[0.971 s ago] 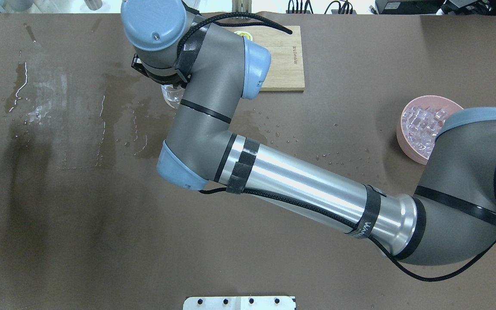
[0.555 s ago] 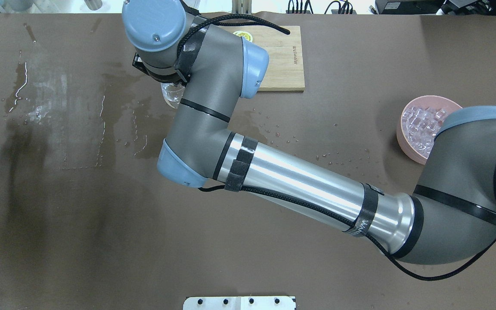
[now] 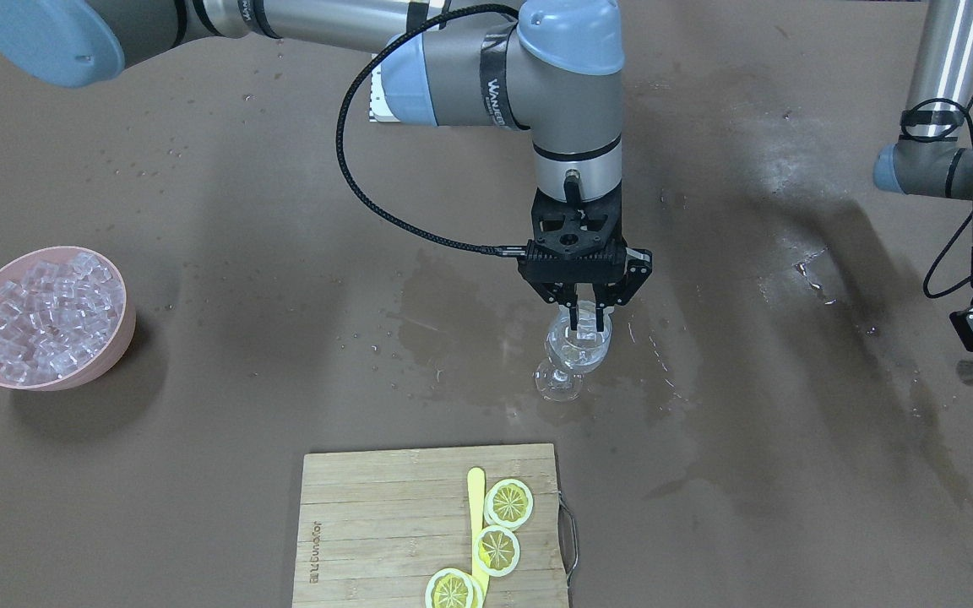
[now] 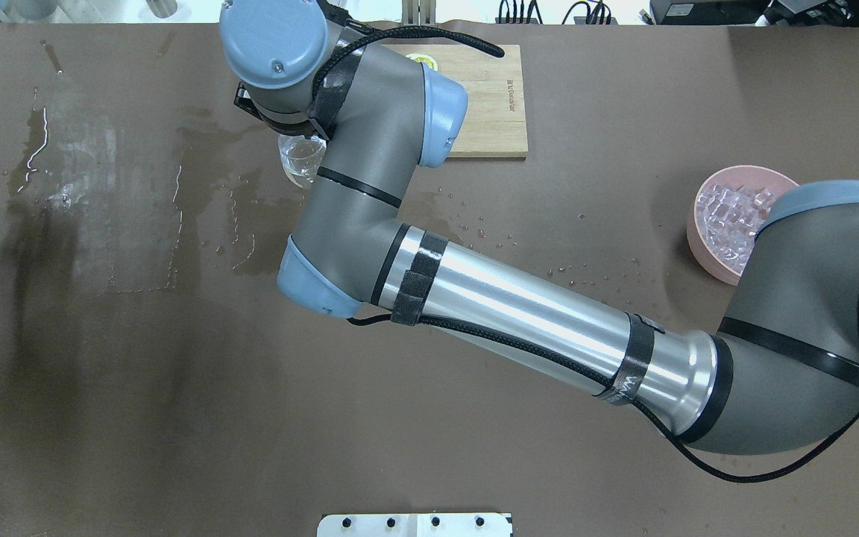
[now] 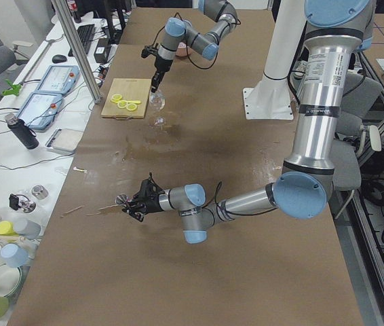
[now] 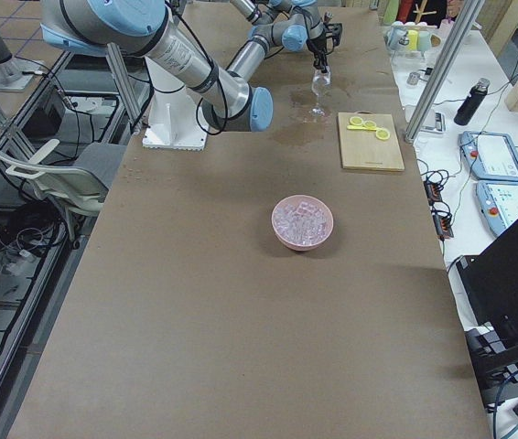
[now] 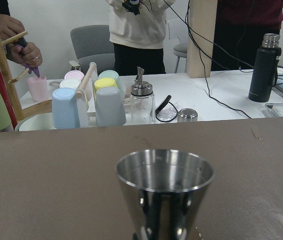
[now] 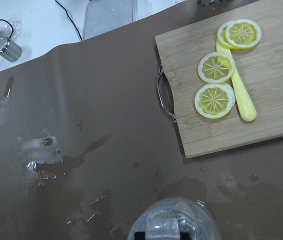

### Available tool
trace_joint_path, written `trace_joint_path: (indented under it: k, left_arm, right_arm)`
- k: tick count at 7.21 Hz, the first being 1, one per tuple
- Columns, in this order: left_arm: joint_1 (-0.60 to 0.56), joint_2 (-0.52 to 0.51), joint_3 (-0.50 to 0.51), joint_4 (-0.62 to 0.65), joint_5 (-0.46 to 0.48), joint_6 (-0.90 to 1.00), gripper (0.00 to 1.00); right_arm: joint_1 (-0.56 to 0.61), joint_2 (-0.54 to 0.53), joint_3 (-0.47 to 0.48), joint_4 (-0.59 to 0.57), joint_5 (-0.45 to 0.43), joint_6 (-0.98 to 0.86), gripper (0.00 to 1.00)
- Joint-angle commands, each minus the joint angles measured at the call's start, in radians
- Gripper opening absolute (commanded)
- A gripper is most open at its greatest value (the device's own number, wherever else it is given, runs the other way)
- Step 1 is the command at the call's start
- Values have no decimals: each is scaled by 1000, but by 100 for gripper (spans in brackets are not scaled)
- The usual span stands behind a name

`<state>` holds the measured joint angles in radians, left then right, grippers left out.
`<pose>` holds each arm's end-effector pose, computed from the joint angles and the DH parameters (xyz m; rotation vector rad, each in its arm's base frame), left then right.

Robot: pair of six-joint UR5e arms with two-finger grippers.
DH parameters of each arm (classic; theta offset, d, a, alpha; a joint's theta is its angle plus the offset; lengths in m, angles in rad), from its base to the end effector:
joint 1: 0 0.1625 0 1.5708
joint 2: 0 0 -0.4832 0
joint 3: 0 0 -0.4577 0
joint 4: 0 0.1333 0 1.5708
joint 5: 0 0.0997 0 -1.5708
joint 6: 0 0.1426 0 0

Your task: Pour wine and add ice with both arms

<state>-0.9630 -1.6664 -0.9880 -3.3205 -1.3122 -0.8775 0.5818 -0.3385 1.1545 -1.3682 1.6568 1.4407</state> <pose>0.2102 -0.5995 0.8046 1.0825 0.6887 -0.3951 -0.7210 -0.6191 -0.0208 0.2830 -0.9876 0.3678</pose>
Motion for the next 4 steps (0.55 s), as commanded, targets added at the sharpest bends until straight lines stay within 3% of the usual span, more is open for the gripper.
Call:
trace_joint_path:
  k: [1, 4]
  left_arm:
    - [20, -1, 11, -1, 5, -3, 19]
    - [29, 1, 20, -1, -7, -8, 19]
  right_arm:
    - [9, 3, -3, 3, 6, -13, 100]
    - [33, 0, 10, 1, 39, -38, 100]
